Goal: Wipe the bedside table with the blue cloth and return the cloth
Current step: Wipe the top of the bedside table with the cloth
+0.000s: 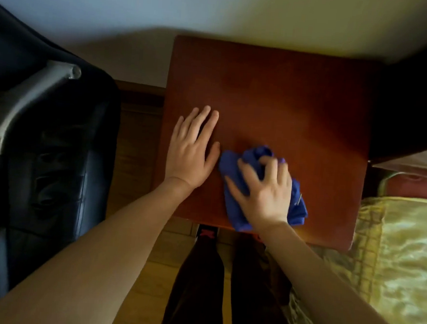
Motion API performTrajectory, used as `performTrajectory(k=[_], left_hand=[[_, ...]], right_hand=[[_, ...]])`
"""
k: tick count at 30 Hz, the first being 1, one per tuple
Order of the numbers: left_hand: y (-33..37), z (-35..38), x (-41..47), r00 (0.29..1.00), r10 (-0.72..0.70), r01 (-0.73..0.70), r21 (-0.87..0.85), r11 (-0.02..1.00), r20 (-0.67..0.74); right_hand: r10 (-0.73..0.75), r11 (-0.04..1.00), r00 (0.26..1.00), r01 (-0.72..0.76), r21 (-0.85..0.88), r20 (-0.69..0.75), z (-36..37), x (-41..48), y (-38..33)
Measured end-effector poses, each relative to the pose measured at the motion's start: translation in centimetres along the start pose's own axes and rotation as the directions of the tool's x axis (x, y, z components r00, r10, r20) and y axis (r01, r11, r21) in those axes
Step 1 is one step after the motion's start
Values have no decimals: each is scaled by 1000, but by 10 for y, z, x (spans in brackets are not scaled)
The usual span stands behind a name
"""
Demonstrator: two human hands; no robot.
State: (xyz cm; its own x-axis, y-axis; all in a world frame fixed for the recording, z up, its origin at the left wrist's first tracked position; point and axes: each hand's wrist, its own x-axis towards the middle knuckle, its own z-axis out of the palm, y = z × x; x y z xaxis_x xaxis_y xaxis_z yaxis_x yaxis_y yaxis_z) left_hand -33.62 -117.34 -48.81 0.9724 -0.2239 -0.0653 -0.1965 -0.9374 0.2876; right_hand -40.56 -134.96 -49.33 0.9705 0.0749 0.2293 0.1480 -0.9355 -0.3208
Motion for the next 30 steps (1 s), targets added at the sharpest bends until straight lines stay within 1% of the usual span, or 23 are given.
performTrajectory(k=[2, 3, 4, 5, 6, 7, 8, 9, 10, 11, 13, 15, 16, 18, 19, 20, 21, 23, 24, 25, 26, 28, 30], left_hand=[[1, 0, -1, 1000, -8, 8, 4, 1000, -1], [1, 1, 0, 1000, -16, 16, 12, 1000, -2], [2, 2, 0, 1000, -20, 20, 21, 1000, -3], [3, 3, 0, 1000, -20, 20, 27, 999, -6], [3, 4, 0, 1000, -21, 21, 31, 999, -12], [2, 5, -1, 1000, -23, 24, 33, 999, -20], [2, 5, 0, 999, -23, 24, 30, 999, -26], [2, 4, -1, 999, -21, 22, 23, 999, -28], [2, 4, 0, 999, -16, 17, 17, 1000, -32], [2, 3, 0, 999, -7, 8, 11, 1000, -35], [1, 2, -2, 1000, 6, -6, -3, 1000, -28], [0, 1, -1, 1000, 11, -11, -2, 1000, -12], [0, 1, 0, 1000, 7, -7, 2, 1000, -9], [0, 2, 0, 1000, -11, 11, 7, 1000, -4], [0, 3, -1, 1000, -17, 17, 8, 1000, -5], [1, 4, -1, 1000, -18, 18, 10, 1000, -10], [1, 5, -1, 1000, -15, 15, 12, 1000, -16], [1, 5, -1, 1000, -12, 12, 16, 1000, -27], [0, 5, -1, 999, -8, 9, 19, 1000, -32], [0, 5, -1, 999, -1, 1, 21, 1000, -34], [0, 4, -1, 999, 7, -7, 21, 1000, -34], [-1, 3, -1, 1000, 17, -16, 16, 1000, -19], [-1, 1, 0, 1000, 8, -8, 9, 1000, -8]], right_hand=[[-130, 991, 990, 128, 36, 50, -17, -39, 23], [-147, 989, 987, 145, 26, 59, -26, -51, 41], [-120, 993, 991, 121, 0, 61, -33, -55, 59], [-42, 999, 998, 43, -30, 41, -38, -53, 71], [86, 994, 996, -87, -64, -19, -38, -44, 78], [256, 960, 961, -265, -86, -105, -33, -28, 77], [406, 900, 896, -426, -89, -181, -24, -8, 71], [486, 853, 842, -516, -84, -232, -15, 14, 59], [497, 843, 831, -531, -87, -249, -4, 31, 43], [441, 877, 867, -471, -94, -232, 3, 39, 25], [230, 967, 965, -241, -80, -124, 9, 25, -3], [52, 998, 998, -53, -37, -29, 0, -14, -5], [13, 1000, 1000, -13, -19, 0, -7, -33, 6], [13, 999, 1000, -13, -34, 9, -24, -62, 38], [49, 997, 999, -49, -55, -3, -31, -66, 53], [121, 989, 992, -124, -76, -35, -34, -62, 63], [236, 965, 967, -245, -97, -96, -33, -51, 67], [488, 847, 844, -520, -114, -223, -20, -16, 53], [528, 813, 807, -570, -117, -265, -10, 2, 40], [513, 821, 813, -558, -119, -276, -1, 16, 24], [449, 866, 858, -487, -116, -250, 7, 23, 8], [268, 954, 955, -281, -105, -129, 12, 9, -16], [114, 991, 993, -116, -61, -31, 2, -21, -15]])
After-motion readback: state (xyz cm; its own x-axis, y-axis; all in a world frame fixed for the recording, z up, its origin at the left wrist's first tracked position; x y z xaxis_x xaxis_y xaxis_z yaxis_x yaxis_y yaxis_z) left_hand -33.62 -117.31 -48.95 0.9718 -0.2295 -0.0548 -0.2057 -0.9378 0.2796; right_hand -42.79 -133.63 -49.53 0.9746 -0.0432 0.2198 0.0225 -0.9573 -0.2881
